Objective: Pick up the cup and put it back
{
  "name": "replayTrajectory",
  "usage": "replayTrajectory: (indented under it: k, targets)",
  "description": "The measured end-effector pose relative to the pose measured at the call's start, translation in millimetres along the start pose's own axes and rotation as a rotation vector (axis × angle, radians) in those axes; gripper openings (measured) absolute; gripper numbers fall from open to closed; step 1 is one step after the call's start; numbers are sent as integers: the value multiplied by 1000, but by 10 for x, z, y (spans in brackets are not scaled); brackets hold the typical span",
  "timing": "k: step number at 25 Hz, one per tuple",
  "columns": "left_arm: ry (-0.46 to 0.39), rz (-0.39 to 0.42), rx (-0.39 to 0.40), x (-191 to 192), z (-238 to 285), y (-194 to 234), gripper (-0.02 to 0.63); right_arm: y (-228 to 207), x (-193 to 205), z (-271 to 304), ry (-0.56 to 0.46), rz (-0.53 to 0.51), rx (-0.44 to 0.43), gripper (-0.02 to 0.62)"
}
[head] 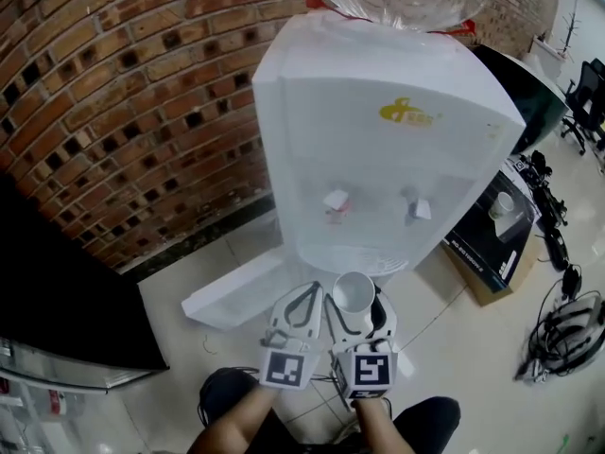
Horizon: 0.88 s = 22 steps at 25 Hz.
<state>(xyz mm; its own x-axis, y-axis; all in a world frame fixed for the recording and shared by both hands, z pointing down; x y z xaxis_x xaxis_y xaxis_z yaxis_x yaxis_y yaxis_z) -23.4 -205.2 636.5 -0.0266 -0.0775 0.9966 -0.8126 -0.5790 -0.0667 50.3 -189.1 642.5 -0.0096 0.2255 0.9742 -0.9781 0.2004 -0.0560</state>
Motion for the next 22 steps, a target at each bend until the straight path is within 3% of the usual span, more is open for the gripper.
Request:
replayTrajectory:
  k: [7, 18, 22]
  targets:
    - [13, 3, -14, -818, -132, -1, -6, 17, -626, -305, 57, -27, 0, 337]
    - [76, -57, -25, -1904, -504, -53, -8, 175, -1589, -875, 128, -44, -38, 337]
    - [77, -16, -20, -2410, -544, -44, -8, 220, -2031, -1021, 141, -57, -42, 337]
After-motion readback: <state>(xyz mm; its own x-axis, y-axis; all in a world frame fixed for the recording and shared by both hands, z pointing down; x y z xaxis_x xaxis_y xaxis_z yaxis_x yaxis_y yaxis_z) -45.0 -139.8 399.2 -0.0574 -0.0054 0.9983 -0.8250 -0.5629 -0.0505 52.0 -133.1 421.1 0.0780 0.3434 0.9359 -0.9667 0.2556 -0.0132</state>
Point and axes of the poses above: the fingertips, and each gripper's own axes: z forward along the fingers, y to its left, x out of its underside, the point moved 3 cm from there along -z, backward along the fingers, and after that the axes turned 6 degrees about y, right-handed, at the moved point
